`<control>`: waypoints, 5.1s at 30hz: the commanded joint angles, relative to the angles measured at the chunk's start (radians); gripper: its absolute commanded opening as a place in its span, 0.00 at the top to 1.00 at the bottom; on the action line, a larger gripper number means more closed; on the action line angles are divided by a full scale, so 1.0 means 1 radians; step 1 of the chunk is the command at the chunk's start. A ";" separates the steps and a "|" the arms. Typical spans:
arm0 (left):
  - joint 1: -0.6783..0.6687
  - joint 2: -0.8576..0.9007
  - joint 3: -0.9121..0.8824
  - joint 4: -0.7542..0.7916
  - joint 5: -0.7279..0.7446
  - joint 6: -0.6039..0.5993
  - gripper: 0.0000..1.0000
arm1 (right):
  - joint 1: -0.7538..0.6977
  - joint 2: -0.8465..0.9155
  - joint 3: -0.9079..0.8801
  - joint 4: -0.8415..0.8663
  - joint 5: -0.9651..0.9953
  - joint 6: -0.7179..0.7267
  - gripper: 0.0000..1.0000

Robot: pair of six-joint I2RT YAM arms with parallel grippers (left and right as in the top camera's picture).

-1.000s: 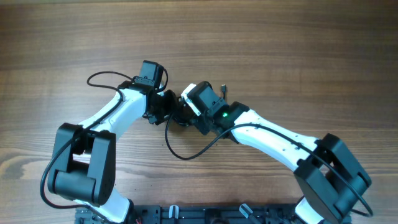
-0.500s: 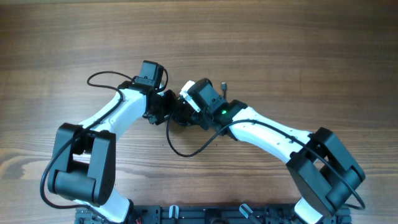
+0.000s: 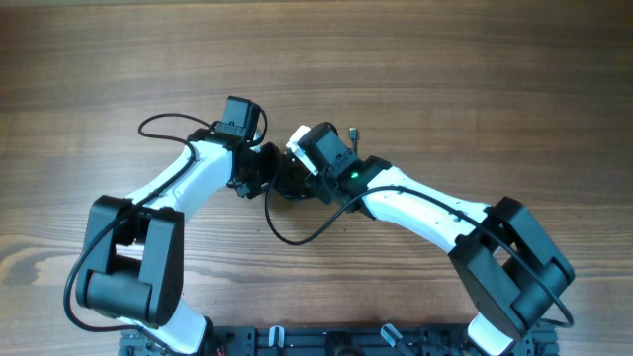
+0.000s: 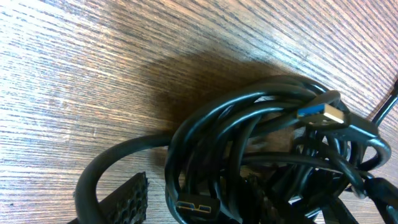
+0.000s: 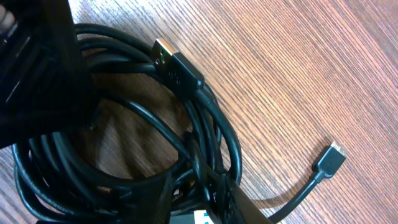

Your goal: Untangle cables

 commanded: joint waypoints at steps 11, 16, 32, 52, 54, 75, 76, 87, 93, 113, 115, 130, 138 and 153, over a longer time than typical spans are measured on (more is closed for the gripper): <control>0.002 0.014 0.005 0.000 -0.003 -0.003 0.48 | -0.035 0.045 0.002 -0.031 -0.004 0.049 0.96; 0.002 0.014 0.005 0.000 -0.003 -0.003 0.48 | -0.050 -0.084 0.018 -0.079 -0.167 0.147 0.96; 0.002 0.014 0.005 -0.001 -0.008 -0.002 0.51 | -0.369 -0.189 0.017 0.124 -1.485 0.750 0.96; -0.025 0.014 0.005 0.011 -0.018 -0.003 0.46 | -0.124 -0.189 0.014 -0.241 -0.399 0.309 0.65; -0.025 0.014 0.005 0.011 -0.018 -0.003 0.45 | -0.076 -0.189 0.014 -0.234 -0.278 0.309 0.65; -0.025 0.014 0.005 0.011 -0.018 -0.003 0.45 | -0.063 -0.099 0.016 -0.163 -0.370 0.317 0.65; -0.025 0.014 0.005 0.011 -0.018 -0.003 0.44 | -0.063 -0.099 0.016 -0.170 -0.371 0.317 0.66; -0.025 0.014 0.005 0.011 -0.018 -0.003 0.45 | -0.063 -0.099 0.019 -0.162 -0.475 0.325 0.65; -0.025 0.014 0.005 0.011 -0.018 -0.003 0.45 | -0.062 -0.101 0.019 -0.217 -0.475 0.394 0.69; -0.025 0.014 0.005 0.011 -0.018 -0.003 0.45 | -0.063 -0.050 0.015 -0.172 -0.163 0.355 0.69; -0.025 0.014 0.005 0.011 -0.018 -0.003 0.46 | -0.063 -0.050 0.015 -0.148 -0.167 0.338 0.69; -0.025 0.014 0.005 0.011 -0.018 -0.003 0.46 | -0.063 -0.071 0.037 -0.061 -0.184 0.129 0.69; -0.025 0.014 0.005 0.011 -0.018 -0.003 0.46 | -0.063 -0.051 0.019 -0.073 -0.144 0.129 0.71; -0.025 0.014 0.005 0.011 -0.018 -0.003 0.46 | -0.063 0.026 0.017 -0.088 -0.100 0.104 0.85</control>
